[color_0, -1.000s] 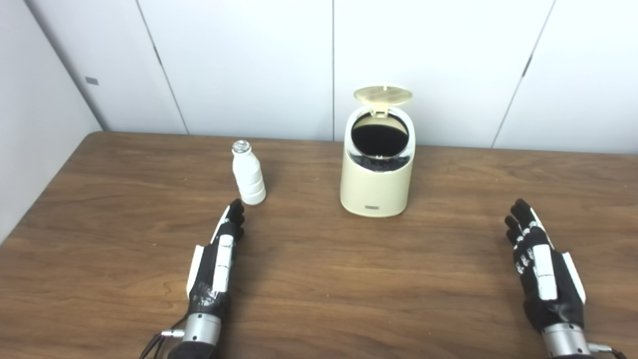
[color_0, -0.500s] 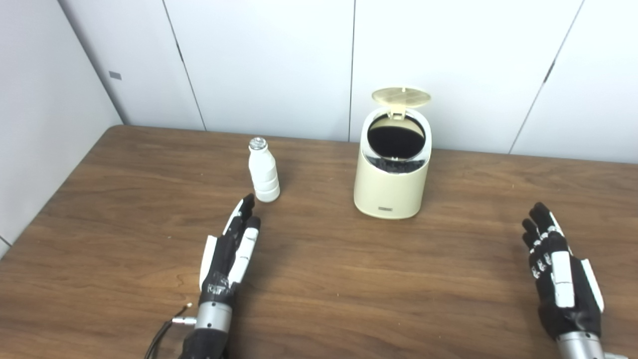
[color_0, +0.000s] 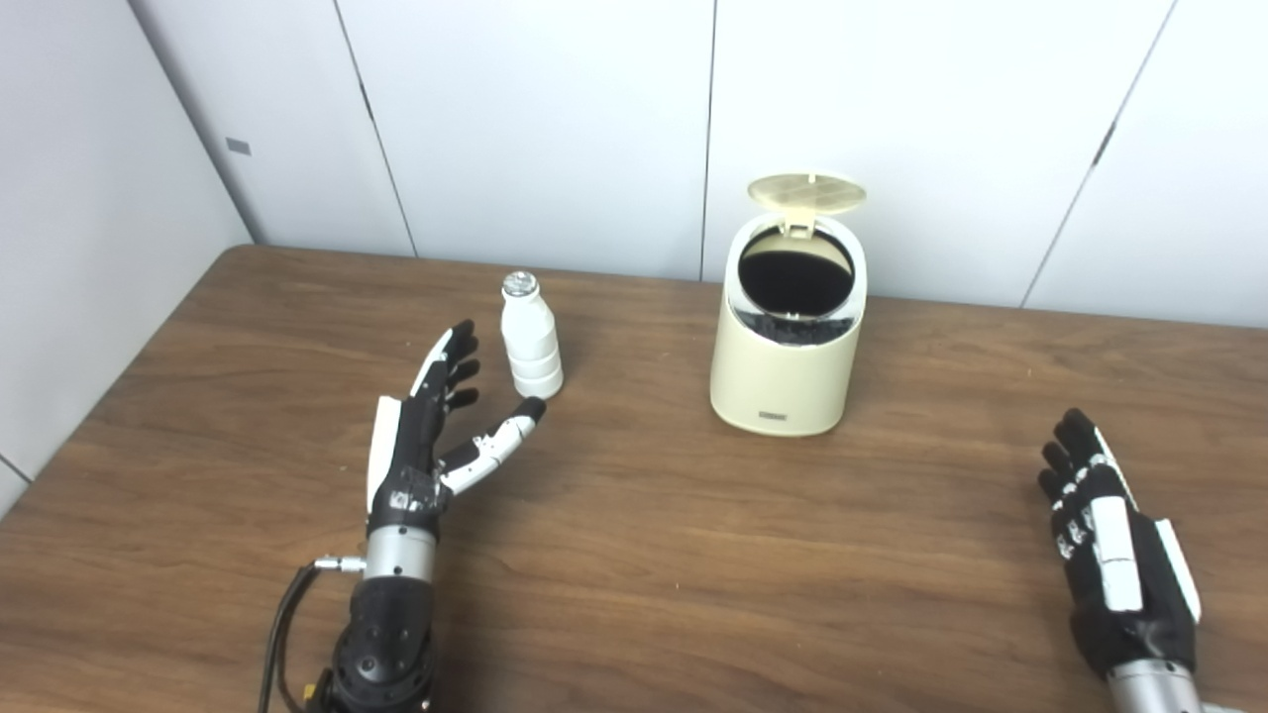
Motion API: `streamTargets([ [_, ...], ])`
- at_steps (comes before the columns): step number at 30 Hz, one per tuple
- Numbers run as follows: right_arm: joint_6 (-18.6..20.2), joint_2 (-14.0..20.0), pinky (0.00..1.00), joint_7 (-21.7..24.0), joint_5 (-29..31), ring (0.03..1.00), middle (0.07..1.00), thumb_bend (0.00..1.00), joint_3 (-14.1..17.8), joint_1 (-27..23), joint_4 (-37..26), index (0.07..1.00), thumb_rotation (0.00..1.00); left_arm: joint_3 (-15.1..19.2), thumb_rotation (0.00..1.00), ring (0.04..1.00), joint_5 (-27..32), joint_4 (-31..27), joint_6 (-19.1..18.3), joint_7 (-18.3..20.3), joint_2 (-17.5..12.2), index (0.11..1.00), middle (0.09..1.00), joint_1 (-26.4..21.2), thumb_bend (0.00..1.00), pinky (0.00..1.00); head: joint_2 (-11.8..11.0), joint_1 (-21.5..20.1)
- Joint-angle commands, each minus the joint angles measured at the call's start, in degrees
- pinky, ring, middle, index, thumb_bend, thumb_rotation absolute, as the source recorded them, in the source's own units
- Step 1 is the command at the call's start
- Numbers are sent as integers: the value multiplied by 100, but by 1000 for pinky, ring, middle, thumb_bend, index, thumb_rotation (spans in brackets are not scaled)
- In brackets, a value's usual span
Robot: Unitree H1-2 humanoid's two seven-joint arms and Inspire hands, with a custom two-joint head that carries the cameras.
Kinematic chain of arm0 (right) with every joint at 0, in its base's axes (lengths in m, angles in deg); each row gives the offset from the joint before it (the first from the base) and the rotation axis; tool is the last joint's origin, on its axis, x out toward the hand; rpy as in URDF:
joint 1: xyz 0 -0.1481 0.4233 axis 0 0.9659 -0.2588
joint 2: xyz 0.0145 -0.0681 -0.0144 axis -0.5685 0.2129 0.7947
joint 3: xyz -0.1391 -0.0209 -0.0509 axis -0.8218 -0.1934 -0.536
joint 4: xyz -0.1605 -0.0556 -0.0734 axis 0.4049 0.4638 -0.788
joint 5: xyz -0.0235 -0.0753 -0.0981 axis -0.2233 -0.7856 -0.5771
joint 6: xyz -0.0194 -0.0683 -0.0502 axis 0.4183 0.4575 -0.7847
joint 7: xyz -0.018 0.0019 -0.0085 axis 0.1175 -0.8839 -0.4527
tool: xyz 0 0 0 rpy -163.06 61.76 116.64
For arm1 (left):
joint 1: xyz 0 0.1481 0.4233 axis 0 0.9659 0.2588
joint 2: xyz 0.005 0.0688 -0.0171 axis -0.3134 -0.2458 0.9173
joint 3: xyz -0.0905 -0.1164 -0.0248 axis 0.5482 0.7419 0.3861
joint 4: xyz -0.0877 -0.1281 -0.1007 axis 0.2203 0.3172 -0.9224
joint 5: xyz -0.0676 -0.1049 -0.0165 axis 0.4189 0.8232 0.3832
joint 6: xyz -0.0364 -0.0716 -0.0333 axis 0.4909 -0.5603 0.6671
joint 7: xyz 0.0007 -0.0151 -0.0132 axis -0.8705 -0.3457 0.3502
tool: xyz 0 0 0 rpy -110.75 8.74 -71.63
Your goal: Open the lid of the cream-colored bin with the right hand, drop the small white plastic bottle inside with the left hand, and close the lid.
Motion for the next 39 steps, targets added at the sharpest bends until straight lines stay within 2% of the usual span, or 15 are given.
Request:
streamTargets([
  [1,-40,-16,997,-33,58,974,979,606,22,-144,-251,966,833,34,276,896,-184,-67,-7,-121,-161,932,905,-356,764,843,6,6],
  [3,-36,-12,999,-41,56,974,978,602,26,-142,-262,967,838,4,292,895,-428,-47,-201,-141,-277,930,902,-473,785,838,6,6],
  [6,-32,-3,1000,-46,85,976,980,595,39,-142,-272,966,844,-75,339,919,-787,18,-478,-103,-488,928,901,-641,833,901,20,10],
  [13,-5,-15,976,-69,88,959,968,602,26,-145,-311,956,844,-315,379,908,-1140,449,-721,47,-970,939,930,-998,914,825,61,-1],
  [19,22,-38,988,-103,6,952,961,602,-20,-163,-350,949,883,-459,399,917,-1203,830,-867,227,-1204,924,932,-1320,912,819,88,4],
  [28,-68,-62,999,-100,-35,953,966,618,-57,-158,-298,960,880,-648,404,910,-1135,1279,-883,384,-1314,900,922,-1668,923,793,119,-43],
  [39,-14,-135,1000,-175,-143,962,967,626,-80,-182,-324,956,863,-721,399,873,-1079,1399,-942,551,-1319,889,901,-1816,927,756,139,-107],
])
